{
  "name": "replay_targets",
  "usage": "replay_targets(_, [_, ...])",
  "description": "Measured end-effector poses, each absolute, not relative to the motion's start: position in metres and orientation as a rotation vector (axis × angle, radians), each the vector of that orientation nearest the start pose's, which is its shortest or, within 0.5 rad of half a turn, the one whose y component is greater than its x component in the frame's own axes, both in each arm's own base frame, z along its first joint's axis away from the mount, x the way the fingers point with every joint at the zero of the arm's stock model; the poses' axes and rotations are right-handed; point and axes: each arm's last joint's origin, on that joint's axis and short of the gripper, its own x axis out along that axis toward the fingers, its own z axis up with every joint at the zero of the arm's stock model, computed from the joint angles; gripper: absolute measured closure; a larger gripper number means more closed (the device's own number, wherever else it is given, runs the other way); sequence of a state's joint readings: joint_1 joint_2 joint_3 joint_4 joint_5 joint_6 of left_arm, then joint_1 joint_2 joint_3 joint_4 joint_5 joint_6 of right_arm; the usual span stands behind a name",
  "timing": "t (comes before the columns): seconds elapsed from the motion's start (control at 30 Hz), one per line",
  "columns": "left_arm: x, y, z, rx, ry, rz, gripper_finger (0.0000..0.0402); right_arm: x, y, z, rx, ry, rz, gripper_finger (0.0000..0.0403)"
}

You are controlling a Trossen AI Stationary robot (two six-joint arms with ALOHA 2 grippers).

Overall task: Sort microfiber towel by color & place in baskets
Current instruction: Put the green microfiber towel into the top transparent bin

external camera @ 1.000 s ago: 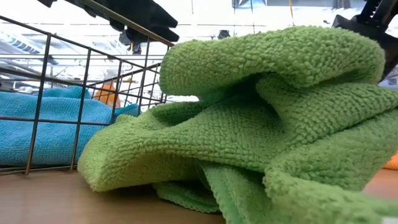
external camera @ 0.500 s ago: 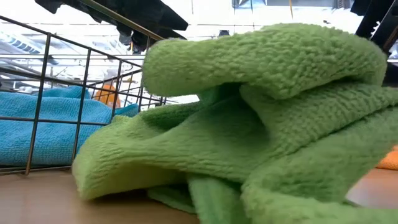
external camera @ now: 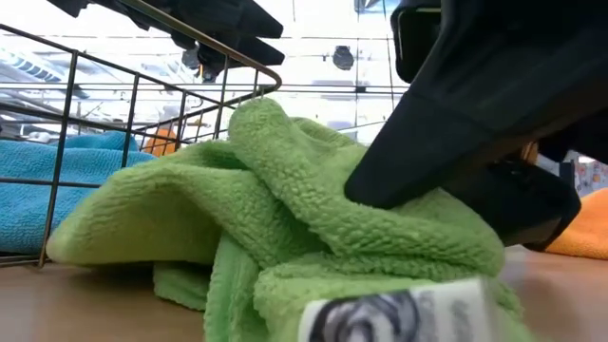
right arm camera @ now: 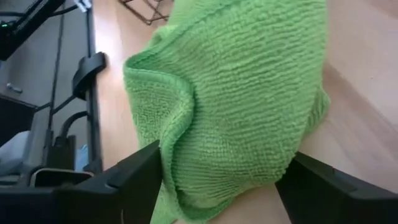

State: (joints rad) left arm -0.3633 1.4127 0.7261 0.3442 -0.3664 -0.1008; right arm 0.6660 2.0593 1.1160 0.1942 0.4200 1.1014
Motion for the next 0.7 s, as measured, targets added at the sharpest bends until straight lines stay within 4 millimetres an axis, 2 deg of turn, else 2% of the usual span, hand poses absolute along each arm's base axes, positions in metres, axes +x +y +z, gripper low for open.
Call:
replay_targets(0.2, [0.2786,-0.099,0.2243,0.021,0.311,0.006,0.0132,0.3263,0.2377,0.108,0.691,0.678,-0.185,0.018])
replay_targets(0.4, [0.2788,-0.099,0.2249,0.018,0.305,0.006,0.0132,0.3243,0.2348,0.1052,0.694,0.704,-0.226,0.0281])
replay_targets(0.6, [0.2788,-0.099,0.2249,0.018,0.305,0.006,0.0132,0.3239,0.2358,0.1052,0.688,0.737,-0.191,0.0385])
replay_targets(0.7, [0.2788,-0.099,0.2249,0.018,0.305,0.006,0.0132,0.323,0.2373,0.106,0.682,0.739,-0.18,0.039])
